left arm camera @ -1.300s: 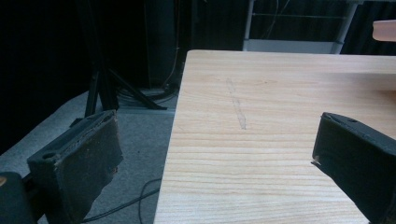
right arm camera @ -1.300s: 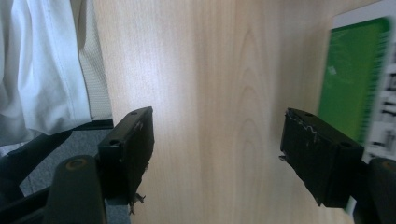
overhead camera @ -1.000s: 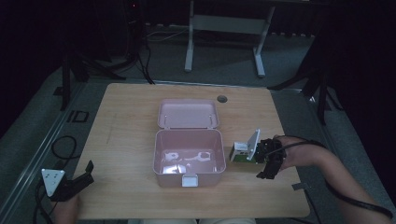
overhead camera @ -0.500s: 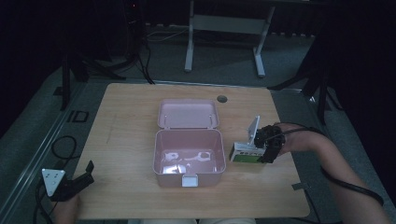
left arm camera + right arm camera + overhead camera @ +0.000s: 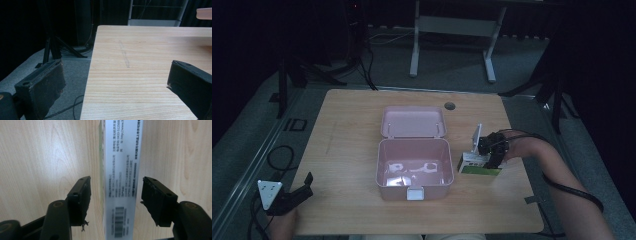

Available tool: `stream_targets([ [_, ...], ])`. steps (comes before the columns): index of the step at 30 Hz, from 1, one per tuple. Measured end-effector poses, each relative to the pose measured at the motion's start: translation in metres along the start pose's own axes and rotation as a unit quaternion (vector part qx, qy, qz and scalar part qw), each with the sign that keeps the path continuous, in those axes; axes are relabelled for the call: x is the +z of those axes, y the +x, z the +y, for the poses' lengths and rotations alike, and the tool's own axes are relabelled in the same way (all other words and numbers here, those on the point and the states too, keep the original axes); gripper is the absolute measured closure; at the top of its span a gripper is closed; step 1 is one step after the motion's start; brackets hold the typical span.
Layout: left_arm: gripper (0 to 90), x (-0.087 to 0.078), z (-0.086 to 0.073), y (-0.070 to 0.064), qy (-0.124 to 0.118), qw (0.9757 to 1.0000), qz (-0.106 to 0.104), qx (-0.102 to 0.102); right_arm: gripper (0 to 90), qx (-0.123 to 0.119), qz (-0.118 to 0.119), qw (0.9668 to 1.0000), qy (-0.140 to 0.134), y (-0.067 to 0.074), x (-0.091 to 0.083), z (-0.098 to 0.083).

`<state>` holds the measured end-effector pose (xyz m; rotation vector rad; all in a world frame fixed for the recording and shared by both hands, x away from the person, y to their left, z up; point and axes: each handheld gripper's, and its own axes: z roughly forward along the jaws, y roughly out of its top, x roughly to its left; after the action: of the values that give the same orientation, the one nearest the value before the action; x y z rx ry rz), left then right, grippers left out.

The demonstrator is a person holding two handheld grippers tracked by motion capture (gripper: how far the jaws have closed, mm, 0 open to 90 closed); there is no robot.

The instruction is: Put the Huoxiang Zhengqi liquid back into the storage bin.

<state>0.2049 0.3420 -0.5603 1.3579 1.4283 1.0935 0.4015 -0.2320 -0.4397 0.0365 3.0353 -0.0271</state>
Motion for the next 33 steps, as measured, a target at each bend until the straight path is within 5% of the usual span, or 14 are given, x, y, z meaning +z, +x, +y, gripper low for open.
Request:
stream_targets([
  [19,1.6,0.001,0.0,-0.001,0.004,1.0,-0.003,0.005,61.2,-0.003,0.025,0.9996,0.016,-0.007,0.027,0.006],
  [33,1.5,0.001,0.0,-0.001,0.006,1.0,-0.001,0.006,62.4,-0.014,0.047,0.9983,0.03,-0.003,0.025,0.008],
])
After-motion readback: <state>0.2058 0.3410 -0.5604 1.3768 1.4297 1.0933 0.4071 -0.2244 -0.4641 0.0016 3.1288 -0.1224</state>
